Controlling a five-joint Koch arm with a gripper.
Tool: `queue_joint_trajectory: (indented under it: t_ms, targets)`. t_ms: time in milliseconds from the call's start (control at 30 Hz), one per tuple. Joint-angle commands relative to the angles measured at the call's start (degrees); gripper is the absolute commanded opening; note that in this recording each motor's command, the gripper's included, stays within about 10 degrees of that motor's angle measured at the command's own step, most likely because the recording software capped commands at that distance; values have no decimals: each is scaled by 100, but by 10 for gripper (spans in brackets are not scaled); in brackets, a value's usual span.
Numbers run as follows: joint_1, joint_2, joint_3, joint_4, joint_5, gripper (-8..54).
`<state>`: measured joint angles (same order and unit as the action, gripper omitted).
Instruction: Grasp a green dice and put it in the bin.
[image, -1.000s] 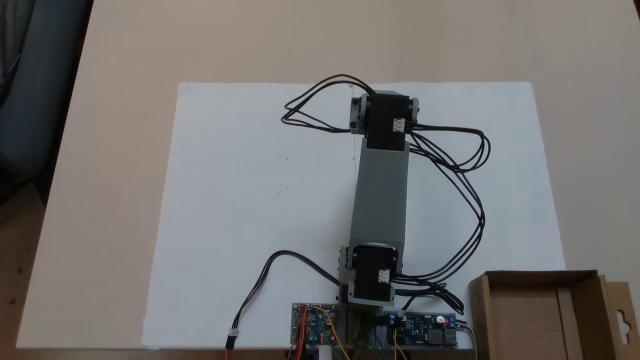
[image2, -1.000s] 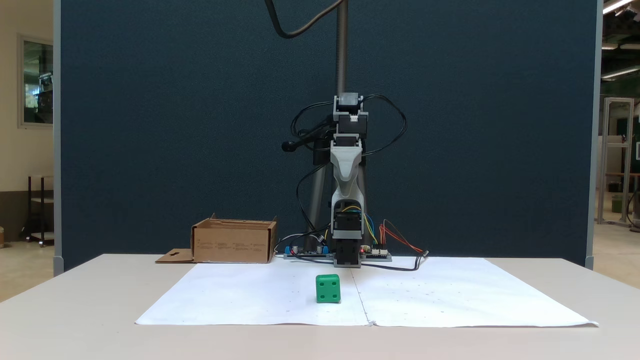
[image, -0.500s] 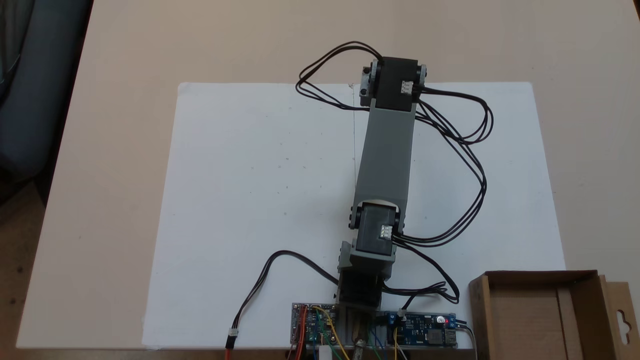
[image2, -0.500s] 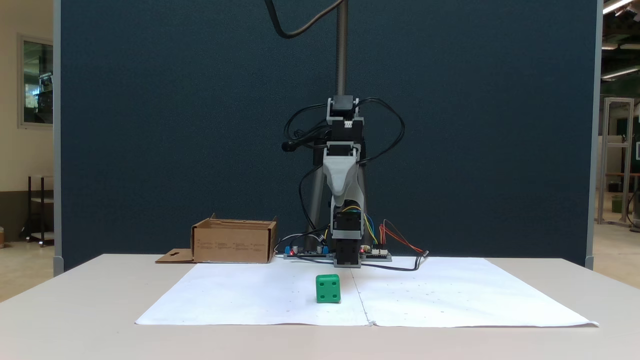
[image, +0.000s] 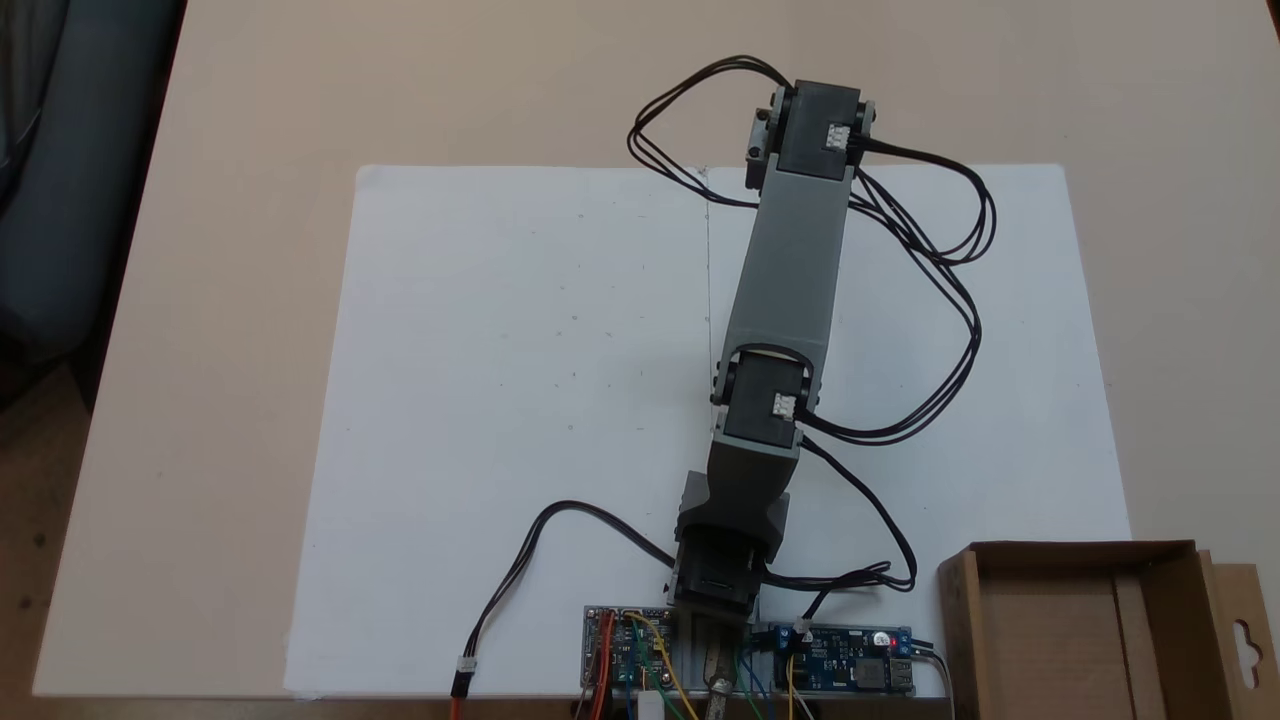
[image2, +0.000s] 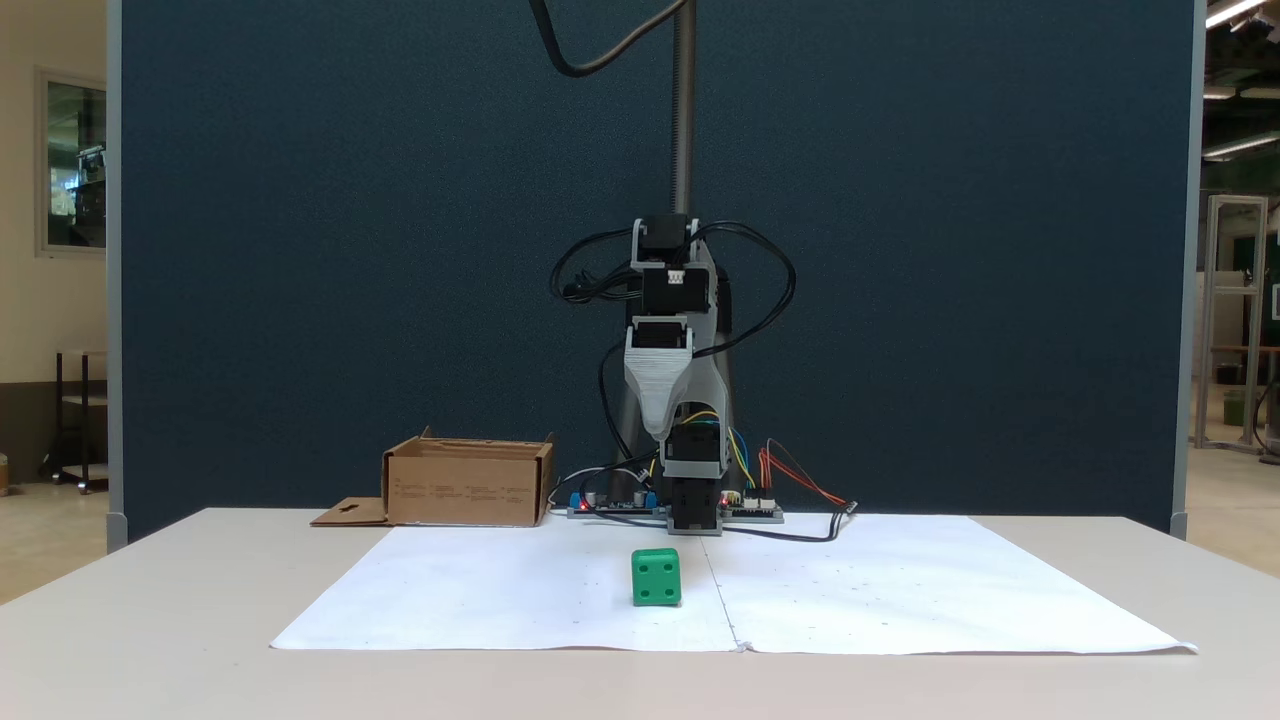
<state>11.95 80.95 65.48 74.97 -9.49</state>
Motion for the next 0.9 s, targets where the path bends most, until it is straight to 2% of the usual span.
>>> queue_joint_trajectory:
  t_ms: [0, 867]
  targets:
    - [0, 53, -316, 378, -299, 470]
    - [-26, -747, -396, -132, -114, 467]
